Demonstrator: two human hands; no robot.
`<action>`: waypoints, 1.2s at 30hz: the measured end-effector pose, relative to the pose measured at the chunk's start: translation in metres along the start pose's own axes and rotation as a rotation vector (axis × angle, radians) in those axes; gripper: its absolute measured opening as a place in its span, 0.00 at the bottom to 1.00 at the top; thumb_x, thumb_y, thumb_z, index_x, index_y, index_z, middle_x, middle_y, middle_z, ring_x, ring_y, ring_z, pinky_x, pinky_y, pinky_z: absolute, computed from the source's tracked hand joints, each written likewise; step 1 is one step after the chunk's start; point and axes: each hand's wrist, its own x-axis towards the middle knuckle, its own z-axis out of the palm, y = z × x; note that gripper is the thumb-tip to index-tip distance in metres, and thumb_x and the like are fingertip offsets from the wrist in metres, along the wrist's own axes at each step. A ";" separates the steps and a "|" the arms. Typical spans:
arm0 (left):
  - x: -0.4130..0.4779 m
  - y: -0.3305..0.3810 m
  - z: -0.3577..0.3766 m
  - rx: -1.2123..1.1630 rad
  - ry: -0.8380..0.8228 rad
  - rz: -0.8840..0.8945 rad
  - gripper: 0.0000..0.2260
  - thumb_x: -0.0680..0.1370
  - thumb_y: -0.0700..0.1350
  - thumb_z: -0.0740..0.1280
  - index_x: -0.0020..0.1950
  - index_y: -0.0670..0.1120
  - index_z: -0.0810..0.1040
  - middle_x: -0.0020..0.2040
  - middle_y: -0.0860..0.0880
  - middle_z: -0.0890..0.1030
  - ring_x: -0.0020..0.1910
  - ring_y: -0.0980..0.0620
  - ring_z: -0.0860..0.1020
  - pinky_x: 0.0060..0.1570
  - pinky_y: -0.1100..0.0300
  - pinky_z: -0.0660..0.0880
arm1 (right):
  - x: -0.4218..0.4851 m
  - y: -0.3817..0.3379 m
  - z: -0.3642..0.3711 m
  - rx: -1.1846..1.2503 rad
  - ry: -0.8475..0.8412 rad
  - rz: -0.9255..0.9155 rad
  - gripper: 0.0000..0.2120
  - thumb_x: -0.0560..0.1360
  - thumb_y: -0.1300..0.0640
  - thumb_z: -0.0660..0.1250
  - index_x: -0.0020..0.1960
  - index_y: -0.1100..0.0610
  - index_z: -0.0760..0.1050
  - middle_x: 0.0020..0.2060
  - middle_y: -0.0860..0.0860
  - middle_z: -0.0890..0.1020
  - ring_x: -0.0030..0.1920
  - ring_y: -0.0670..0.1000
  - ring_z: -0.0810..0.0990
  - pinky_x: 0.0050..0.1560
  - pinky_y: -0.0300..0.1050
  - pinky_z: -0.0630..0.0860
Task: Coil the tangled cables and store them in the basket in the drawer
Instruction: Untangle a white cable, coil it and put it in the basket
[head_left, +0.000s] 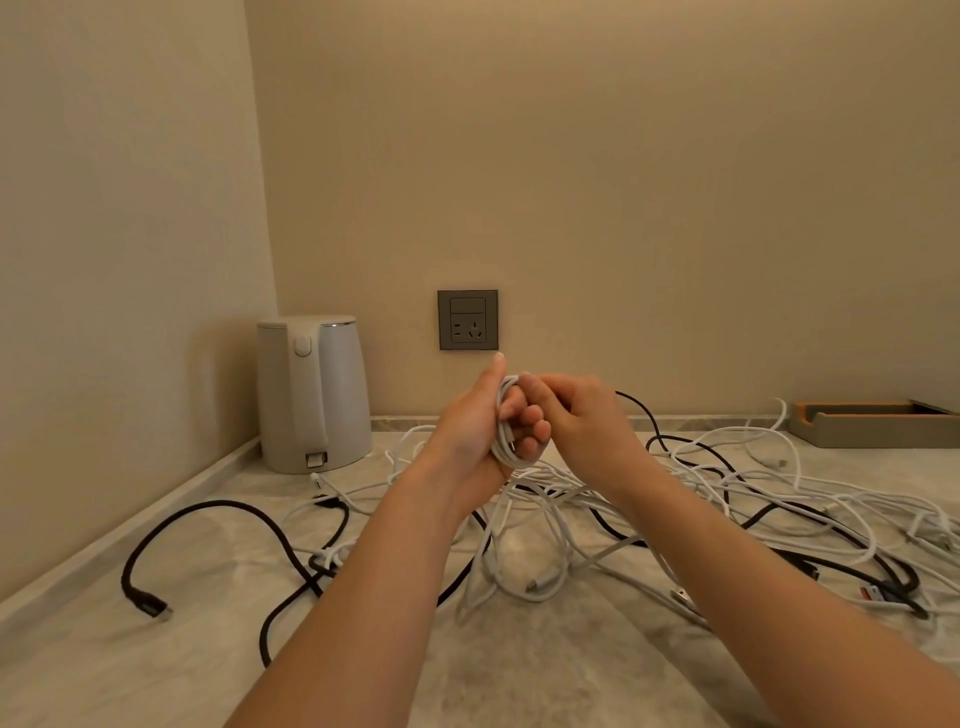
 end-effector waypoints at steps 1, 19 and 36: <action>0.000 0.000 0.000 -0.010 -0.009 -0.005 0.31 0.82 0.56 0.52 0.20 0.46 0.64 0.22 0.49 0.71 0.21 0.55 0.73 0.19 0.69 0.68 | 0.000 -0.001 0.000 0.005 0.000 0.001 0.20 0.80 0.57 0.59 0.32 0.43 0.76 0.24 0.37 0.77 0.30 0.38 0.74 0.35 0.32 0.68; 0.004 0.006 -0.013 -0.405 0.153 0.195 0.20 0.84 0.50 0.50 0.36 0.44 0.68 0.25 0.50 0.72 0.22 0.57 0.72 0.23 0.68 0.70 | -0.002 -0.005 -0.003 -0.539 -0.477 0.152 0.13 0.82 0.53 0.53 0.46 0.55 0.74 0.32 0.46 0.71 0.34 0.47 0.70 0.36 0.44 0.66; 0.016 0.014 -0.044 -0.494 0.535 0.370 0.19 0.84 0.48 0.50 0.36 0.45 0.69 0.23 0.50 0.73 0.20 0.56 0.73 0.21 0.69 0.69 | -0.005 -0.007 -0.024 -0.865 -0.561 0.263 0.16 0.81 0.54 0.54 0.36 0.53 0.69 0.36 0.51 0.75 0.42 0.57 0.74 0.40 0.46 0.68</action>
